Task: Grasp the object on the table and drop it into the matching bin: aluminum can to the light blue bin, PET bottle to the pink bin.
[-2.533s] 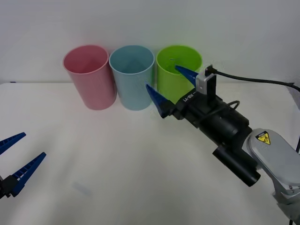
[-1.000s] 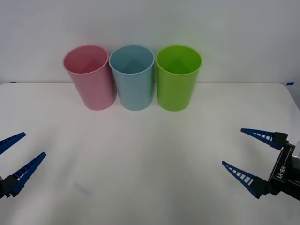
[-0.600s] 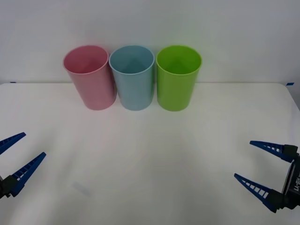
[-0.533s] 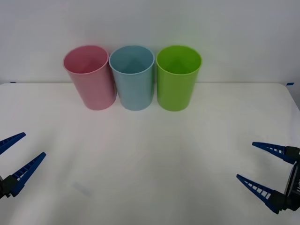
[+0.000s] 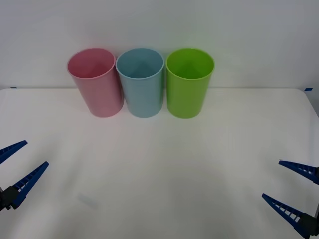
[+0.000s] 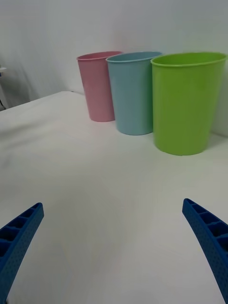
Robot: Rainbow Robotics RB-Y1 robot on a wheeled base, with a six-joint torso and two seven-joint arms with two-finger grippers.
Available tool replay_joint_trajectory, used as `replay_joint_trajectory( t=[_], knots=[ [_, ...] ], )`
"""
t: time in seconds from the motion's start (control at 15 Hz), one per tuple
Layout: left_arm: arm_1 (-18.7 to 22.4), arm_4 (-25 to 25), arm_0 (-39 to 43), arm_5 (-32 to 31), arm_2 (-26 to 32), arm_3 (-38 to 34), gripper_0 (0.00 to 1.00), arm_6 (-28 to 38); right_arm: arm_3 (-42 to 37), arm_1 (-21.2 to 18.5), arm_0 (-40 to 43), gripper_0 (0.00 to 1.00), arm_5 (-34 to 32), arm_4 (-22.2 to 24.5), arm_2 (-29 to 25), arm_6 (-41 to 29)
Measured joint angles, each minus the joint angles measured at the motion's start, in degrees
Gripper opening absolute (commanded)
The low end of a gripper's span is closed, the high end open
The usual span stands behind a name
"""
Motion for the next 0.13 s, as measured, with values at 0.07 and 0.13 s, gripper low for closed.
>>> replay_joint_trajectory(
  t=[0.07, 0.13],
  knots=[
    [0.0, 0.0, 0.0, 0.0, 0.0, 0.0, 1.0, 0.0, 0.01, 0.01, 0.21, 1.0, 0.0, 0.0, 0.1, -0.04],
    [0.0, 0.0, 0.0, 0.0, 0.0, 0.0, 1.0, 0.0, 0.01, 0.06, 0.36, 1.0, 0.0, 0.0, 0.2, -0.05]
  ],
)
